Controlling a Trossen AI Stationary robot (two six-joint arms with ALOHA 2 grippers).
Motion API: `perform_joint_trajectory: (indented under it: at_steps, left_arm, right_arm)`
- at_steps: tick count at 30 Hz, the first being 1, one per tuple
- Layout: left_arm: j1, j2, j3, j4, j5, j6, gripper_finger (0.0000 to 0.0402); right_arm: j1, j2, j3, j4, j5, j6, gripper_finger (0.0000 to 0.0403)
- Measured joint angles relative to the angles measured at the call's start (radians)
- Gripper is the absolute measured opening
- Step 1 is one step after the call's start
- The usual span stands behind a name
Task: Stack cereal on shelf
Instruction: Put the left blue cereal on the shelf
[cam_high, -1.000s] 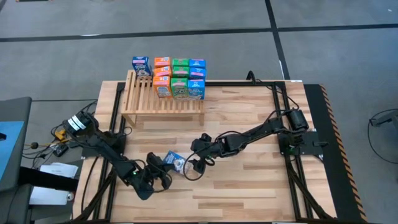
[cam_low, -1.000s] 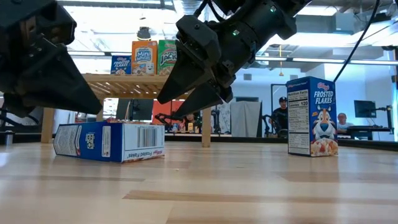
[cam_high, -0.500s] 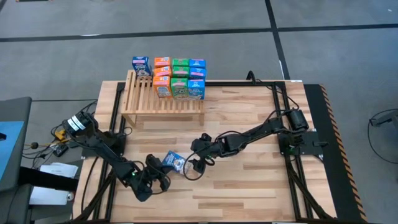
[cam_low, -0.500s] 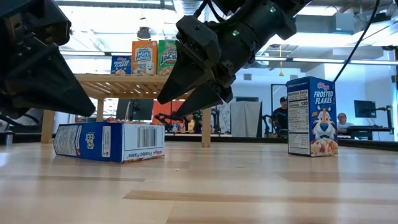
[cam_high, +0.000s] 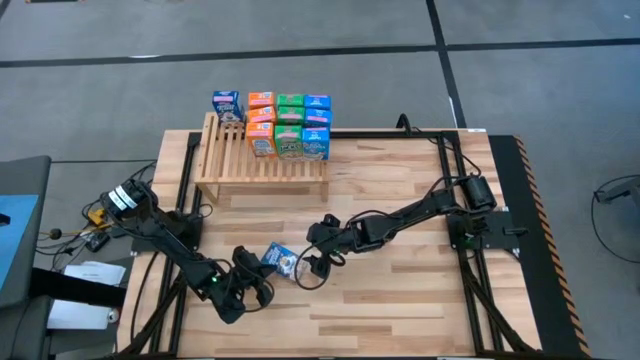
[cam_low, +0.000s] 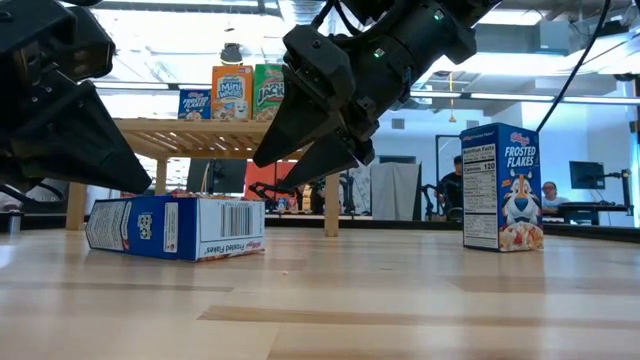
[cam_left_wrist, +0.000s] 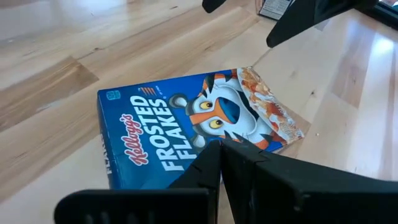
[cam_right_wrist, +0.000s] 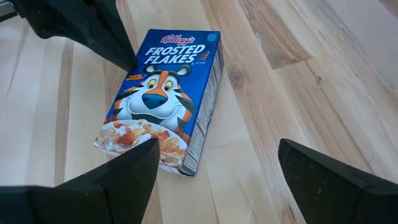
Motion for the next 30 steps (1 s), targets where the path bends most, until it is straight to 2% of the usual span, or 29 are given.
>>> perform_joint_trajectory:
  at_steps: [11,18,20,24,30]
  left_arm:
    - [-0.001,0.008,0.0,0.006,0.054,0.057,0.0]
    - [-0.019,0.13,0.003,0.126,0.064,-0.021,0.0]
    - [-0.027,0.172,0.004,0.144,0.129,-0.032,0.0]
    - [-0.036,0.224,0.004,0.136,0.112,-0.07,0.0]
    - [-0.039,0.231,0.031,0.135,0.096,-0.049,0.0]
  right_arm:
    - [0.0,0.0,0.0,0.0,0.008,0.0,0.0352]
    - [0.0,0.0,0.0,0.0,0.023,0.0,0.0352]
    - [0.0,0.0,0.0,0.001,0.026,0.0,0.0352]
    - [0.004,0.0,0.0,-0.002,0.026,0.0,0.0352]
    - [0.036,0.0,0.007,-0.001,0.025,0.013,0.0352]
